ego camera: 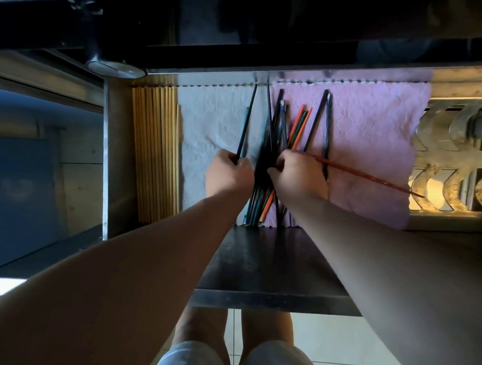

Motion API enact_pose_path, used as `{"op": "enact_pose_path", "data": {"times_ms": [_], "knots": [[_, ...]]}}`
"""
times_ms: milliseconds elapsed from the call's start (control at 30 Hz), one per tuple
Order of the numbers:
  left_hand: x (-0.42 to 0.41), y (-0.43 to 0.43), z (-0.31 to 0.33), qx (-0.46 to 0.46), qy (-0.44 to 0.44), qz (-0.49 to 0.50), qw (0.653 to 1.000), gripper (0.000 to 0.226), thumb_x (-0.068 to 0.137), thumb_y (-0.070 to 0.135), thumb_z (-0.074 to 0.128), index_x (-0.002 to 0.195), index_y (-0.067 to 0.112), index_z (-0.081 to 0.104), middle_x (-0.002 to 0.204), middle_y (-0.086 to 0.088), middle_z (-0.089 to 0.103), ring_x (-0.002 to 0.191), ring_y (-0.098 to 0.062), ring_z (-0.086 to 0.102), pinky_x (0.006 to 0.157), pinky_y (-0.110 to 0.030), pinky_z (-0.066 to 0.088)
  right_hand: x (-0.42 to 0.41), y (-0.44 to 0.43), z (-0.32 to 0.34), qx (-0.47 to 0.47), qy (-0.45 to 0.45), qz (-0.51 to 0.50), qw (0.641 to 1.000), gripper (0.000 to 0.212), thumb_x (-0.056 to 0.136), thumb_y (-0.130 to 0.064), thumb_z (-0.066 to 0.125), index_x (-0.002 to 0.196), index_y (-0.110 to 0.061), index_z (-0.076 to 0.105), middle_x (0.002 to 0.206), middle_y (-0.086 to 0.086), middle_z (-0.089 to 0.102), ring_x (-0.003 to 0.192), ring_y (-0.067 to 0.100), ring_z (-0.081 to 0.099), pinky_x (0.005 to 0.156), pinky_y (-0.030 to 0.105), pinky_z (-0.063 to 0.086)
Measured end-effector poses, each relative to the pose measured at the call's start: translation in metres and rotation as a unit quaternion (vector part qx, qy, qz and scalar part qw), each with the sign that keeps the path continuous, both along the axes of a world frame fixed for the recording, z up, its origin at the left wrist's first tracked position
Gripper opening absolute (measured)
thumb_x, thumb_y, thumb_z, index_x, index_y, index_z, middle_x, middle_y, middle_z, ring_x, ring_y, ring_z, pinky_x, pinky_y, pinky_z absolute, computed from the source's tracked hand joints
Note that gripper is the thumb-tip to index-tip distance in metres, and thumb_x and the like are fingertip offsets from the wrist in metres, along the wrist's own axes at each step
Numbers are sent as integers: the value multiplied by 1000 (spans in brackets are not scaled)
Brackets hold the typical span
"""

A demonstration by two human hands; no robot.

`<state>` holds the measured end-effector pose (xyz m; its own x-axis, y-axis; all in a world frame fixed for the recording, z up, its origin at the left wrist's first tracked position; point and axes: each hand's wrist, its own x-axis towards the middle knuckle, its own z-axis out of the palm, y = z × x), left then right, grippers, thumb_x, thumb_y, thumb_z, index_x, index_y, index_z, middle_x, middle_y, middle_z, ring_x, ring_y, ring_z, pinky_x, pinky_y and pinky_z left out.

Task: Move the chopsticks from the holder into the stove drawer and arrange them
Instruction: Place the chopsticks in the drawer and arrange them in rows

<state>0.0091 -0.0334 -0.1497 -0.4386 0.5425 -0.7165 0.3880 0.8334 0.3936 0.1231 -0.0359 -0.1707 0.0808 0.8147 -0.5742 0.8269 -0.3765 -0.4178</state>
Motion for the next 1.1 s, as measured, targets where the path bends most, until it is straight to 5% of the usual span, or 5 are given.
{"op": "enact_pose_path", "data": {"times_ms": [133,267,633,767,1100], "knots": [[-12,-2,1,0,-20,-1,1000,16,88,15,47,95,10,60,78,-4,59,59,-16,50,49,-22,34,-14,2,-3,-22,-79,4,997,10,89,-18,59,93,-13,67,95,5,67,83,28,64,62,27,40],[-15,-2,3,5,-26,0,1000,14,88,16,50,94,10,61,73,-1,57,55,-12,46,45,-19,30,-10,4,5,-9,-2,-61,998,14,83,-24,56,83,-11,59,81,4,57,72,25,53,57,27,32],[19,3,-9,12,-55,-65,996,16,85,23,70,98,14,74,87,-8,72,84,-27,68,71,-29,52,49,-2,14,57,10,-147,987,17,88,-13,53,101,-3,56,80,7,53,76,25,49,64,27,29],[23,1,-20,17,-7,-81,997,16,84,21,71,99,17,66,94,-6,70,92,-27,66,76,-30,50,62,-3,7,33,-9,-202,979,9,86,-16,56,86,-8,59,80,12,57,79,26,53,65,26,31],[22,8,-17,-46,7,-118,992,8,83,12,59,76,8,60,62,-1,53,59,-20,52,47,-22,36,44,0,-10,-30,13,-249,968,23,85,-28,66,93,-9,73,81,8,69,77,23,64,54,21,36]]}}
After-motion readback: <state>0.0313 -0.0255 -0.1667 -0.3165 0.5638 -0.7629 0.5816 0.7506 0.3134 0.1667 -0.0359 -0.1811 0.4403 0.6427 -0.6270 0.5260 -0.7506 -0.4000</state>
